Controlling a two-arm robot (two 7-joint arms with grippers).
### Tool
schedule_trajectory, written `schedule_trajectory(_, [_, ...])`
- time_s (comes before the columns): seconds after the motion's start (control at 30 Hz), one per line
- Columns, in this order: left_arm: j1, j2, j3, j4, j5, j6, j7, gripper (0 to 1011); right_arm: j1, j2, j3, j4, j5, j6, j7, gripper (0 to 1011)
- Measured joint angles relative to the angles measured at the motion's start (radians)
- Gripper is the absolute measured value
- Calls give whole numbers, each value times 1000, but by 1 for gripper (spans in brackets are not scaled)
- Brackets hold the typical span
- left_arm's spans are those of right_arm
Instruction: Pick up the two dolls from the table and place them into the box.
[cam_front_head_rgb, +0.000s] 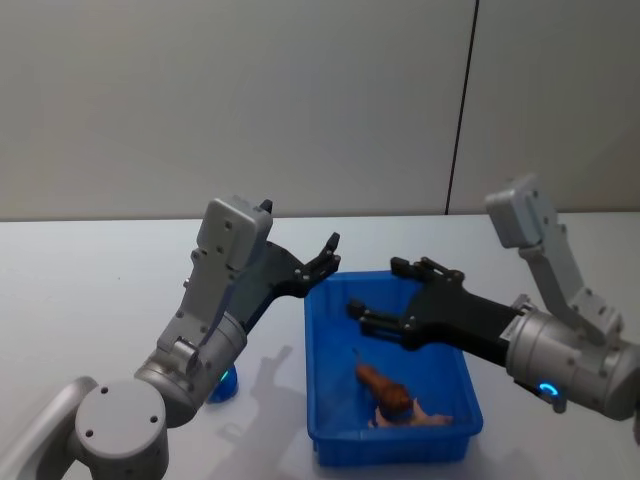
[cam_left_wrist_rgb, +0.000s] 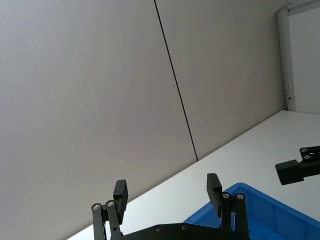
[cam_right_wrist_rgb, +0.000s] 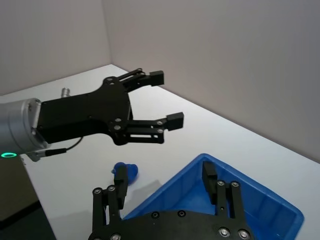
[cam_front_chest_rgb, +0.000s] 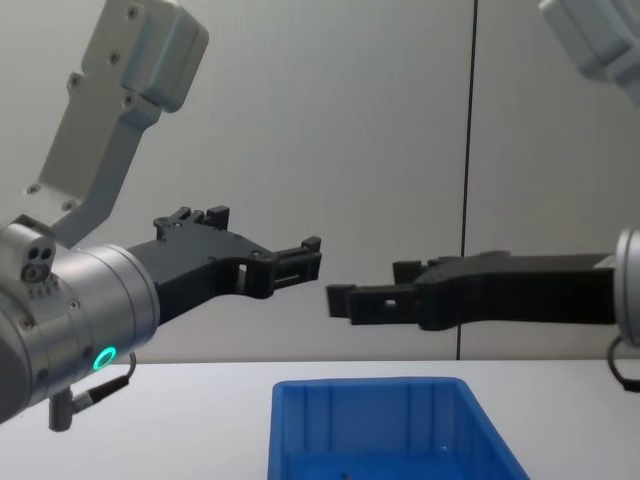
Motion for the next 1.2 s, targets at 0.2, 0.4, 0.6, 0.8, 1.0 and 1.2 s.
schedule_trajectory(0.2, [0,0,0,0,0,0,0,1001,14,-9,-8,9,5,6,27,989])
schedule_trajectory(0.4, [0,0,0,0,0,0,0,1001,18,-8,-10,11,9,8,35,1001])
schedule_trajectory(0.6, [0,0,0,0,0,0,0,1001,6,11,-1,0,16,12,6,1001])
schedule_trajectory(0.8, [0,0,0,0,0,0,0,1001,-18,41,18,-19,32,17,-43,1001])
schedule_trajectory(1.0, [0,0,0,0,0,0,0,1001,-48,76,45,-39,59,14,-103,1001])
schedule_trajectory(1.2, [0,0,0,0,0,0,0,1001,-84,110,77,-57,95,-10,-173,1001])
